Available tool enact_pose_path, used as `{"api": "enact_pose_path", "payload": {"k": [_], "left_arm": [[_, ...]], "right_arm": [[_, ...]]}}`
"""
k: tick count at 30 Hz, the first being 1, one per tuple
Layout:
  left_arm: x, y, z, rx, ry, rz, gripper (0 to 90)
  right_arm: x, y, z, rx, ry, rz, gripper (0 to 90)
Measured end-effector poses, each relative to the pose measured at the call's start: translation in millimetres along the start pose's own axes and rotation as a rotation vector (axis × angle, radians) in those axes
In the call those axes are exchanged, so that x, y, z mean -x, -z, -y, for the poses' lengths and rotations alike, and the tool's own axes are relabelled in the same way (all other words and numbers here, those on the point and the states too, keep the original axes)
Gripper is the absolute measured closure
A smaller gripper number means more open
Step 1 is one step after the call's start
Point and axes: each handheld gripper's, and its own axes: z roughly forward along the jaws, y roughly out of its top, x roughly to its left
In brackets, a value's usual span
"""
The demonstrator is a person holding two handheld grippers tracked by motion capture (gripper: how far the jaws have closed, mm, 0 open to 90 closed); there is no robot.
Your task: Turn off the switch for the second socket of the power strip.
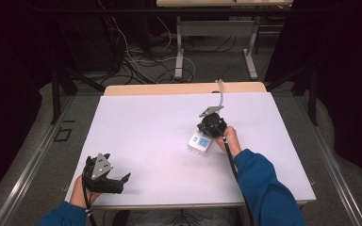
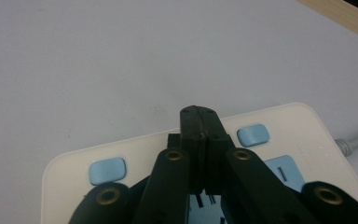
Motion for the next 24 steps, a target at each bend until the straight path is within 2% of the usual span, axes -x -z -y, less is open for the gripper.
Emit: {"api": "enact_pose_path", "payload": {"k": [4, 5, 8, 9, 13, 14, 19, 20, 21, 22, 24], "left_arm": [[-0.4, 0.4, -0.1, 0.000, -0.004, -0.002, 0.5], [-0.3, 0.4, -0.1, 0.000, -0.003, -0.002, 0.4], [-0.2, 0.5, 0.0, 0.000, -0.004, -0.003, 0.4], [0.0, 0.6, 0.1, 0.001, 0.001, -0.002, 0.4], [-0.3, 0.7, 0.1, 0.002, 0.002, -0.002, 0.4], [-0.3, 0.8, 0.0, 0.002, 0.001, -0.003, 0.4], [-0.5, 1.0, 0.2, 0.000, 0.003, -0.004, 0.4], [-0.5, 1.0, 0.3, 0.001, 0.004, -0.004, 0.4], [-0.7, 1.0, 0.3, 0.001, 0.002, -0.002, 0.4], [-0.6, 1.0, 0.4, 0.001, 0.005, -0.003, 0.4], [-0.7, 1.3, 0.3, 0.001, 0.004, -0.004, 0.4]], "right_arm": [[-0.8, 3.6, -1.4, 0.016, -0.011, -0.009, 89.1], [-0.4, 4.6, -2.0, 0.030, -0.008, -0.008, 84.6], [0.3, 10.2, -3.8, 0.027, -0.036, -0.018, 69.6], [0.7, 10.5, -3.5, 0.052, -0.034, -0.022, 64.9], [1.1, 20.6, -4.1, 0.030, -0.053, -0.047, 42.7], [1.9, 22.4, -4.0, 0.043, -0.050, -0.050, 36.2], [1.5, 34.7, -3.5, 0.076, -0.066, -0.089, 21.8], [1.9, 36.2, -3.2, 0.086, -0.058, -0.092, 20.3], [1.2, 40.6, -3.8, 0.056, -0.062, -0.100, 18.8], [1.0, 40.5, -3.0, 0.082, -0.056, -0.103, 17.1], [-0.2, 44.4, -2.5, 0.079, -0.056, -0.110, 16.1]]}}
